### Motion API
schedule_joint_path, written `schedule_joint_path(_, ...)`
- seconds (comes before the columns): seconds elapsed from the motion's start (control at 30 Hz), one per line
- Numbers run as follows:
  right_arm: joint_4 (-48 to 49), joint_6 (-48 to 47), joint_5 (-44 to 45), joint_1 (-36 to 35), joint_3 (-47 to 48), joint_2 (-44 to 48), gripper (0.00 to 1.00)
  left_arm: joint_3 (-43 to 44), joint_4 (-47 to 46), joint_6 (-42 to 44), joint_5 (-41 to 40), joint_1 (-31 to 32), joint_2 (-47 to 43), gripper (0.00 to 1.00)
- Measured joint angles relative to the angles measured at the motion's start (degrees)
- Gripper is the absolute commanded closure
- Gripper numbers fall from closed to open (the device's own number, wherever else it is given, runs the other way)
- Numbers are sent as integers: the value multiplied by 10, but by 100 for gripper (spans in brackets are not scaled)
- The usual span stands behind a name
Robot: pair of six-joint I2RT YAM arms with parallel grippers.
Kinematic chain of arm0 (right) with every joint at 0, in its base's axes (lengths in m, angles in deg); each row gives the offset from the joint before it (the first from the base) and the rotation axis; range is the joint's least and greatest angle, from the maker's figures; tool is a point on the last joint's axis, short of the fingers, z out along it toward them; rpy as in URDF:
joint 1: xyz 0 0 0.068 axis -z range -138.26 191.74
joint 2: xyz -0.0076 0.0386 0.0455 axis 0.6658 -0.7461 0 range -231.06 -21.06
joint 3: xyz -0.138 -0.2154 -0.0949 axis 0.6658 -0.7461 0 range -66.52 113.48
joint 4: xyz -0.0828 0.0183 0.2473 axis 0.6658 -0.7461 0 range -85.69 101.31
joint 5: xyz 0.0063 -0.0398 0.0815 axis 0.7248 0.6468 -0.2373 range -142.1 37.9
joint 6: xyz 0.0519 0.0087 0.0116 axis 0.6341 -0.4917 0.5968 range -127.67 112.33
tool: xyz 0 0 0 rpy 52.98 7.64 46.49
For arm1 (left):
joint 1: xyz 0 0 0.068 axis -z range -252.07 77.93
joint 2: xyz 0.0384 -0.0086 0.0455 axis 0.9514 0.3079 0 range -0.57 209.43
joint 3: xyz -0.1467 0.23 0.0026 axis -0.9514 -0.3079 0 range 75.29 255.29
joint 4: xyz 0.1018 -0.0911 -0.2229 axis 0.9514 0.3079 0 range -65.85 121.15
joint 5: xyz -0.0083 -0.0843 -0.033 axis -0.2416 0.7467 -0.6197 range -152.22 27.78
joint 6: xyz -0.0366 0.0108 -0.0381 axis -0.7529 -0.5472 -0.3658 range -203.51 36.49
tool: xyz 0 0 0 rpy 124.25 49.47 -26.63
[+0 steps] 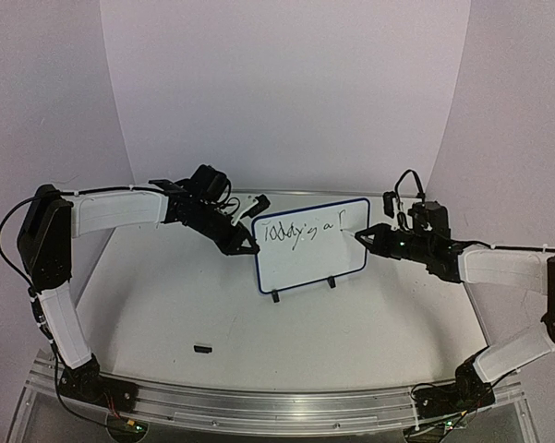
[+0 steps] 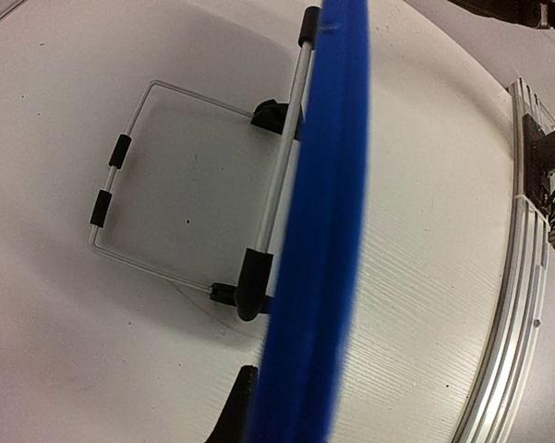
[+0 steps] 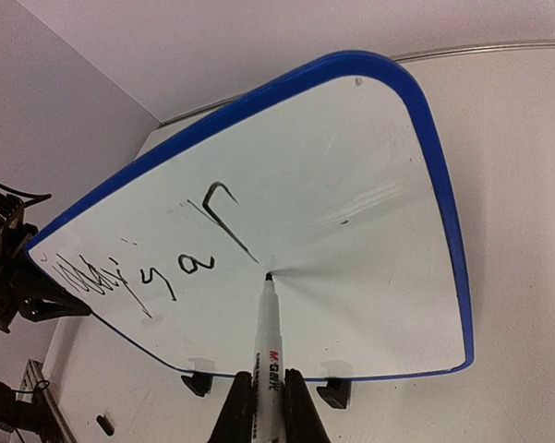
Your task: Write a sentence on the whiteboard
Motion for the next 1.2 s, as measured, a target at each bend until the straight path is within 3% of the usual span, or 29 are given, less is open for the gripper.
schedule_joint_path(0.93,5,12,-31,0,0,-26,100,0,0,0,0,0,0,100)
schedule_joint_path(1.2,14,30,-33,0,0,31,100,0,0,0,-2,0,0,100)
